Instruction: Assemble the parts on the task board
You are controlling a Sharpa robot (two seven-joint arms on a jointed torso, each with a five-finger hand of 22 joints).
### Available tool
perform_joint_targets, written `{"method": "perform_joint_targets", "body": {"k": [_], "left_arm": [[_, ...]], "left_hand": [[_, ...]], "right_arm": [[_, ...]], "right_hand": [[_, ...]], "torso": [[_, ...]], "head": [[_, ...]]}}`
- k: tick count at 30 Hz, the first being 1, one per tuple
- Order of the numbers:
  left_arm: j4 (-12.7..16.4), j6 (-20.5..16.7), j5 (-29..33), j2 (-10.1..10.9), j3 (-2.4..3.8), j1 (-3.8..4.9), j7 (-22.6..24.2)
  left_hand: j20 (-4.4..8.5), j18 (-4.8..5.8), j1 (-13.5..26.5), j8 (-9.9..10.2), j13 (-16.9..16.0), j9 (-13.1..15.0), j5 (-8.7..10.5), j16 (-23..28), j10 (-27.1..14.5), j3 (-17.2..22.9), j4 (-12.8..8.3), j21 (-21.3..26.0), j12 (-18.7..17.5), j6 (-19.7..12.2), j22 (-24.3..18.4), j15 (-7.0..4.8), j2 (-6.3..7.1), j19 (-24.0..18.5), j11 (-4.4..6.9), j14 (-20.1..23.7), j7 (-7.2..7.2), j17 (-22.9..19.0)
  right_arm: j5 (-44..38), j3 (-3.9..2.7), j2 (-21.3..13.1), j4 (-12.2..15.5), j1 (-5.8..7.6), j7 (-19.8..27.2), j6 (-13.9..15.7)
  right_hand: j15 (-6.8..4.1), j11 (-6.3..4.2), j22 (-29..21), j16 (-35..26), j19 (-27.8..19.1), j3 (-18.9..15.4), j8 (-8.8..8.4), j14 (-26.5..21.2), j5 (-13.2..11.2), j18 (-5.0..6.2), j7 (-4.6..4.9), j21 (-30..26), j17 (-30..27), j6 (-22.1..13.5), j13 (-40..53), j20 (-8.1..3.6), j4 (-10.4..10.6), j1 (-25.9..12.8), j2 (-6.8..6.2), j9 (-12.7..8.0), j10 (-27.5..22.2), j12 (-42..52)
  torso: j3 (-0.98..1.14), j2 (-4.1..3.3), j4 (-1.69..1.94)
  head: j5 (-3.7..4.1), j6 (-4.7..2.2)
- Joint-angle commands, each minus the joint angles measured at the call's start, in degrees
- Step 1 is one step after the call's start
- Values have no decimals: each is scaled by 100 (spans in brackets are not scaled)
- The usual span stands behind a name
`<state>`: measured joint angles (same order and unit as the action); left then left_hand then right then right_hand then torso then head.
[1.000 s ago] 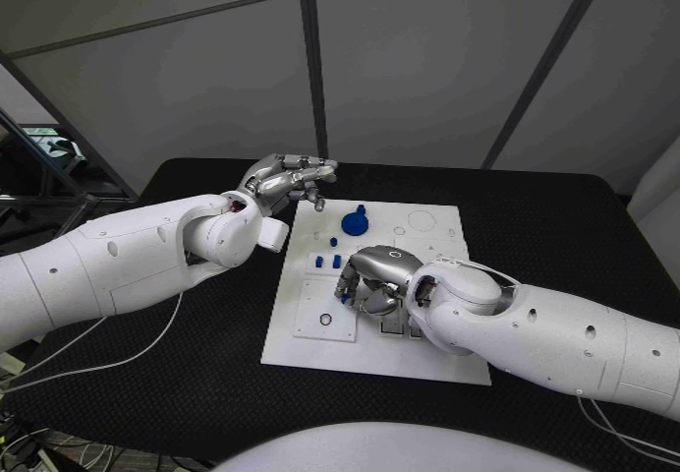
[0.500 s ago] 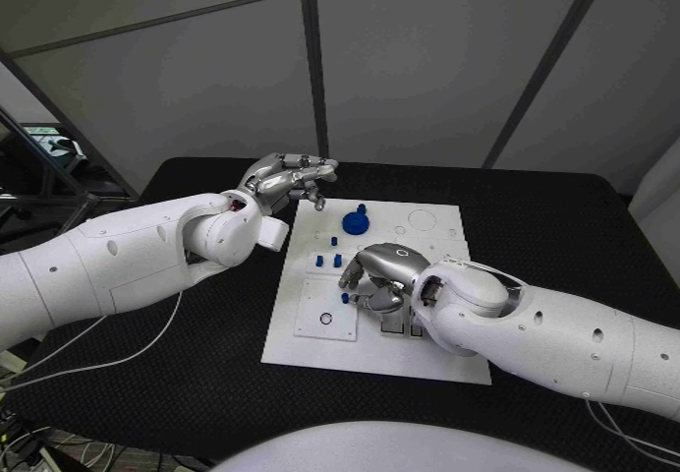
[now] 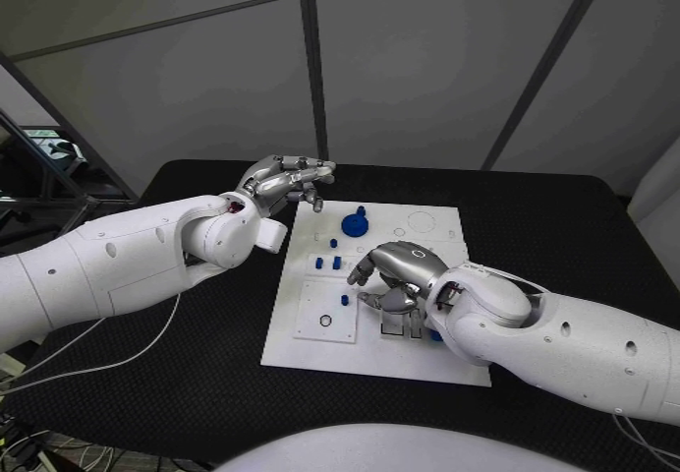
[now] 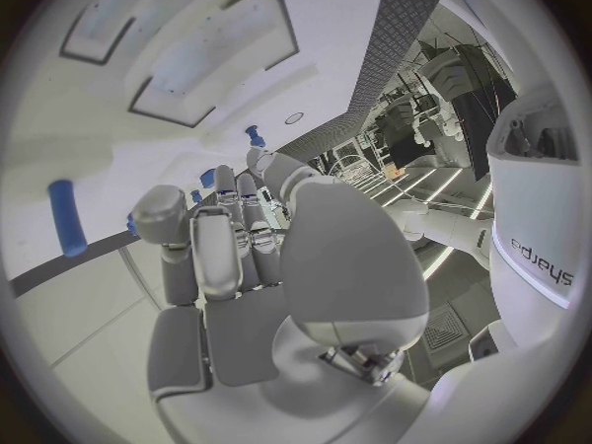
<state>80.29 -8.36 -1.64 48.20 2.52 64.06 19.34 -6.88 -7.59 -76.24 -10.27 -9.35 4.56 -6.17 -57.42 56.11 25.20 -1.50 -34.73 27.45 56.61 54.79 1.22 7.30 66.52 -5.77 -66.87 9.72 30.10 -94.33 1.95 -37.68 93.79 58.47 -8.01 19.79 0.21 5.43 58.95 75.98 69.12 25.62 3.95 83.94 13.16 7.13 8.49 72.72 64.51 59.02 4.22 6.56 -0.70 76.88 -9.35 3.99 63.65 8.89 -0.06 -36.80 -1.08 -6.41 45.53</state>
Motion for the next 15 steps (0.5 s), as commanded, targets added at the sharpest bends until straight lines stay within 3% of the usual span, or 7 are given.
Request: {"method": "perform_joint_targets", "body": {"k": [1, 4, 7, 13, 15], "left_arm": [[-6, 68, -17, 7, 5, 8, 9], [-12, 71, -17, 8, 5, 5, 5], [-15, 76, -17, 7, 4, 4, 4], [-35, 86, -17, -3, 4, -8, 5], [-39, 90, -17, -8, 4, -10, 5]], "left_hand": [[3, -290, -1, 9, 6, -9, 19, 9, -43, -28, -3, 33, -7, -50, -5, 6, -55, -32, -4, 21, 6, -9], [3, -290, -4, 8, 6, -9, 19, 8, -44, -28, -2, 34, -6, -51, -7, 7, -60, -31, -4, 22, 6, -11], [3, -290, -4, 8, 6, -9, 19, 8, -45, -28, -2, 35, -6, -51, -7, 7, -62, -31, -4, 22, 6, -12], [3, -290, -4, 8, 6, -9, 19, 8, -45, -28, -2, 35, -6, -51, -7, 7, -62, -31, -4, 22, 6, -12], [3, -290, -4, 8, 6, -9, 19, 8, -45, -28, -2, 35, -6, -51, -7, 7, -62, -31, -4, 22, 6, -12]], "right_arm": [[67, -114, -189, 141, 17, -135, 138], [121, -233, -410, 165, 86, -265, -6], [144, -306, -574, 124, 167, -369, -187], [158, -367, -781, 35, 245, -500, -485], [149, -373, -802, -6, 253, -527, -545]], "right_hand": [[28, -19, -3, 1, 25, -39, 21, 152, 28, -47, 13, 6, 1, 47, 3, 9, -3, -40, -32, 7, -1, 30], [36, -10, -13, 11, 20, -93, 17, 152, 36, -46, 7, -2, 9, 52, -18, 13, 20, -82, -72, 7, -86, 30], [64, 11, -136, -35, -61, -275, -5, 125, 24, -22, -2, -82, -81, 11, -45, 32, 71, -161, -156, 0, -317, 8], [74, 30, -251, -75, -114, -810, -15, 99, -14, -2, -72, -176, -177, -78, -29, 51, 141, -81, -148, -6, -561, 184], [87, 38, -287, -95, -132, -928, -18, 90, -18, 5, -92, -203, -217, -111, -31, 56, 153, -23, -117, -7, -636, 225]], "torso": [[-8, 7, -12], [-11, 12, -14], [-13, 25, -31], [-1, 36, -43], [-11, 27, -30]], "head": [[38, -25], [88, -50], [117, -58], [138, -96], [165, -108]]}}
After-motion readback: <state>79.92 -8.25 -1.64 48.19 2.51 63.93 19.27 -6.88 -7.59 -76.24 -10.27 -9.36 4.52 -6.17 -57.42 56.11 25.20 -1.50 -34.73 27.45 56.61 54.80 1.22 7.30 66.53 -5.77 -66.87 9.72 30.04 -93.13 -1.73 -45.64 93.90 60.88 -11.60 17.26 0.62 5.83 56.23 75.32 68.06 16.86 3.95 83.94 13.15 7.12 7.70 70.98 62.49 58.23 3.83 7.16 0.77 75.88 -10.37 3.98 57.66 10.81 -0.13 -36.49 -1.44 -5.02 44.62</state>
